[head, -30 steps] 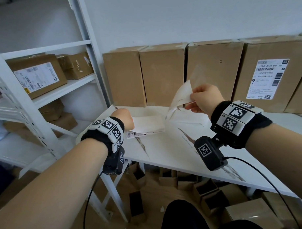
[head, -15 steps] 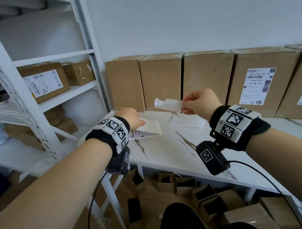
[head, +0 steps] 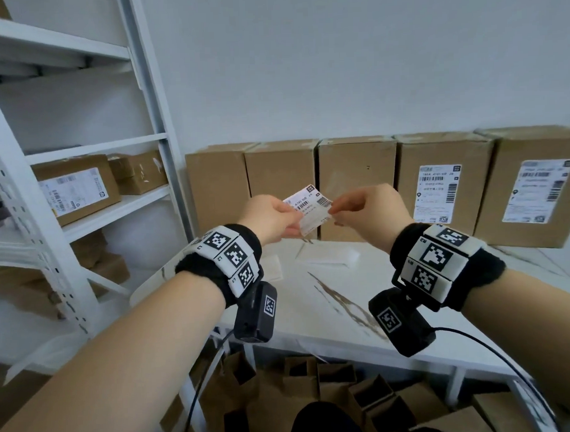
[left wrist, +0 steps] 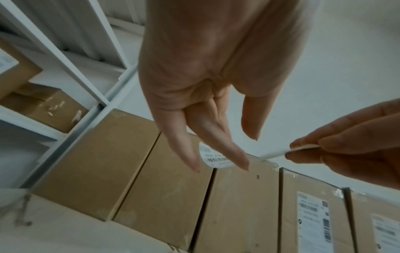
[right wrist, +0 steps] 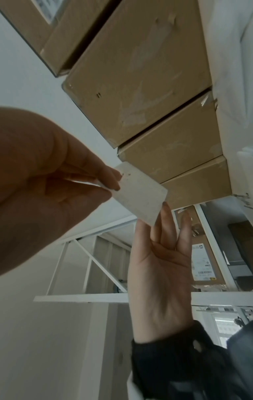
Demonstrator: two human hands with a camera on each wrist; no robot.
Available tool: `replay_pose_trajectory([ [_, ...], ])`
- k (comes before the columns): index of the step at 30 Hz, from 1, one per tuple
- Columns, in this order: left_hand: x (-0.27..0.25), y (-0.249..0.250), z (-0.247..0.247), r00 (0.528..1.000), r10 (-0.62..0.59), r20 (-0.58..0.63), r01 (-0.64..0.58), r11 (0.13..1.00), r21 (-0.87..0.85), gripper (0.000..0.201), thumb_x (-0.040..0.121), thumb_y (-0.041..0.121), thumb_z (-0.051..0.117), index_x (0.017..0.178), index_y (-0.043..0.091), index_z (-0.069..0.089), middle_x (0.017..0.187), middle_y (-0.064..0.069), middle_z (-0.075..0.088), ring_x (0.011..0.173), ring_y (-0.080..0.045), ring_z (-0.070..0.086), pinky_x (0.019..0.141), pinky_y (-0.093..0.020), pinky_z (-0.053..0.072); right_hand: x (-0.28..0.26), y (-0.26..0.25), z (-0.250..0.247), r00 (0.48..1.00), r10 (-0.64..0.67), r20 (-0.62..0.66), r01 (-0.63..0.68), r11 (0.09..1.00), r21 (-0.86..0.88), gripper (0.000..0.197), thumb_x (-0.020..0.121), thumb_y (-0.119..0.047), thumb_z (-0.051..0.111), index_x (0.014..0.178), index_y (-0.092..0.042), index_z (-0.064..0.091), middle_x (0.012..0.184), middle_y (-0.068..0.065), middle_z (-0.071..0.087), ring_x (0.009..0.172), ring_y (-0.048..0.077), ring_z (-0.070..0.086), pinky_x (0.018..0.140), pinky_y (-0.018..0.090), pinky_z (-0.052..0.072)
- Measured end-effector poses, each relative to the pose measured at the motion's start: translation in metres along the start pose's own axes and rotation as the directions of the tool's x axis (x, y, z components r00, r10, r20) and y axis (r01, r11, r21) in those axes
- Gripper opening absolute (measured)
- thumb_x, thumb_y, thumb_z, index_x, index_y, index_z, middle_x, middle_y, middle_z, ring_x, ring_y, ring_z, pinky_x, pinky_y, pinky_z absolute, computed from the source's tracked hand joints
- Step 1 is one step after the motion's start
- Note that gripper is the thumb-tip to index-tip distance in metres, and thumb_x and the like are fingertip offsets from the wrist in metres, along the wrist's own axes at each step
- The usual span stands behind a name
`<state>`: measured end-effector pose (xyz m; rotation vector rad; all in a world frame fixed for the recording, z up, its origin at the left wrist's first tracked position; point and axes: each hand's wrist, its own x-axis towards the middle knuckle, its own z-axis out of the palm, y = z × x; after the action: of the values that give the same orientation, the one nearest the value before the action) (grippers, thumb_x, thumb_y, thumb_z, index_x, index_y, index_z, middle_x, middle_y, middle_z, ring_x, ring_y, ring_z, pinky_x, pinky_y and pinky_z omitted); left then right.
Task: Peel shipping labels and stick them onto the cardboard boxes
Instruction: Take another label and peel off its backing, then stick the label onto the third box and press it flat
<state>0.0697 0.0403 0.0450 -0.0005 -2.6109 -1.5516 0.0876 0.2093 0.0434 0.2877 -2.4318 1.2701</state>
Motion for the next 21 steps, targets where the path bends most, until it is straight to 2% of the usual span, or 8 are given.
replay_pose_trajectory([
  [2, 0.001, 0.006, 0.006, 1.0, 0.015, -0.016, -0.016, 0.997, -0.076, 0.019, 0.085, 0.01, 0.067, 0.103, 0.008, 0.06, 0.105, -0.008, 0.067, 0.069, -0.011, 0.067, 0.063, -0.019, 0.056, -0.001, 0.002, -0.007, 1.0, 0.001, -0.027, 0.0, 0.999, 0.035, 0.013, 0.081, -0.006, 0.066, 0.082, -0.015, 0.075, 0.085, 0.001, 0.072, 0.083, 0.015, 0.068, 0.072, 0.02, 0.052],
  [5, 0.001, 0.013, 0.013, 0.998, 0.055, -0.044, -0.06, 0.99, -0.126, 0.028, 0.077, 0.01, 0.075, 0.099, 0.013, 0.057, 0.11, -0.007, 0.063, 0.093, -0.024, 0.067, 0.086, -0.04, 0.056, -0.002, 0.006, -0.018, 0.998, 0.016, -0.056, -0.009, 0.992, 0.123, 0.018, 0.08, -0.005, 0.066, 0.073, -0.02, 0.071, 0.087, 0.003, 0.073, 0.081, 0.018, 0.071, 0.087, 0.035, 0.055],
  [8, 0.0, 0.021, 0.021, 0.994, 0.069, -0.08, -0.088, 0.962, -0.258, 0.038, 0.077, 0.005, 0.074, 0.109, 0.012, 0.055, 0.106, -0.003, 0.055, 0.103, -0.024, 0.062, 0.091, -0.04, 0.053, -0.002, 0.009, -0.026, 0.998, 0.035, -0.058, -0.024, 0.983, 0.182, 0.016, 0.082, -0.005, 0.065, 0.075, -0.018, 0.071, 0.085, 0.003, 0.073, 0.079, 0.017, 0.071, 0.088, 0.036, 0.055],
  [12, 0.008, 0.028, 0.03, 0.981, 0.113, -0.157, -0.151, 0.954, -0.258, 0.036, 0.075, 0.005, 0.075, 0.103, 0.017, 0.056, 0.102, 0.005, 0.057, 0.105, -0.02, 0.06, 0.094, -0.041, 0.051, 0.002, 0.013, -0.032, 0.996, 0.073, -0.05, -0.059, 0.969, 0.24, 0.015, 0.083, -0.004, 0.064, 0.076, -0.017, 0.069, 0.086, 0.001, 0.071, 0.077, 0.017, 0.071, 0.084, 0.034, 0.057],
  [15, 0.018, 0.034, 0.034, 0.976, 0.13, -0.173, -0.171, 0.954, -0.246, 0.033, 0.076, 0.006, 0.074, 0.097, 0.02, 0.054, 0.096, 0.008, 0.059, 0.104, -0.02, 0.061, 0.094, -0.041, 0.051, 0.007, 0.019, -0.035, 0.988, 0.154, -0.014, -0.143, 0.948, 0.286, 0.013, 0.087, -0.006, 0.061, 0.1, -0.008, 0.064, 0.107, 0.008, 0.065, 0.08, 0.023, 0.071, 0.077, 0.037, 0.059],
  [18, 0.03, 0.038, 0.036, 0.984, 0.136, -0.115, -0.164, 0.943, -0.289, 0.03, 0.079, 0.006, 0.071, 0.098, 0.02, 0.053, 0.103, 0.002, 0.065, 0.102, -0.021, 0.064, 0.083, -0.034, 0.054, 0.02, 0.031, -0.042, 0.969, 0.24, 0.065, -0.248, 0.928, 0.276, 0.047, 0.089, -0.02, 0.062, 0.13, -0.005, 0.045, 0.119, 0.01, 0.054, 0.08, 0.028, 0.071, 0.072, 0.038, 0.059],
  [20, 0.037, 0.043, 0.038, 0.989, 0.139, -0.053, -0.149, 0.929, -0.337, 0.028, 0.08, 0.003, 0.07, 0.094, 0.021, 0.053, 0.104, -0.002, 0.066, 0.098, -0.019, 0.066, 0.072, -0.025, 0.053, 0.034, 0.035, -0.051, 0.961, 0.271, 0.062, -0.277, 0.917, 0.286, 0.06, 0.087, -0.028, 0.064, 0.136, -0.003, 0.04, 0.119, 0.01, 0.055, 0.082, 0.025, 0.069, 0.071, 0.033, 0.058],
  [21, 0.04, 0.046, 0.039, 0.989, 0.146, -0.027, -0.146, 0.924, -0.353, 0.028, 0.081, 0.002, 0.069, 0.092, 0.022, 0.053, 0.101, -0.001, 0.067, 0.096, -0.018, 0.066, 0.072, -0.024, 0.053, 0.044, 0.038, -0.056, 0.965, 0.26, 0.044, -0.261, 0.918, 0.299, 0.056, 0.086, -0.029, 0.066, 0.131, -0.002, 0.046, 0.113, 0.009, 0.06, 0.082, 0.023, 0.068, 0.071, 0.031, 0.057],
])
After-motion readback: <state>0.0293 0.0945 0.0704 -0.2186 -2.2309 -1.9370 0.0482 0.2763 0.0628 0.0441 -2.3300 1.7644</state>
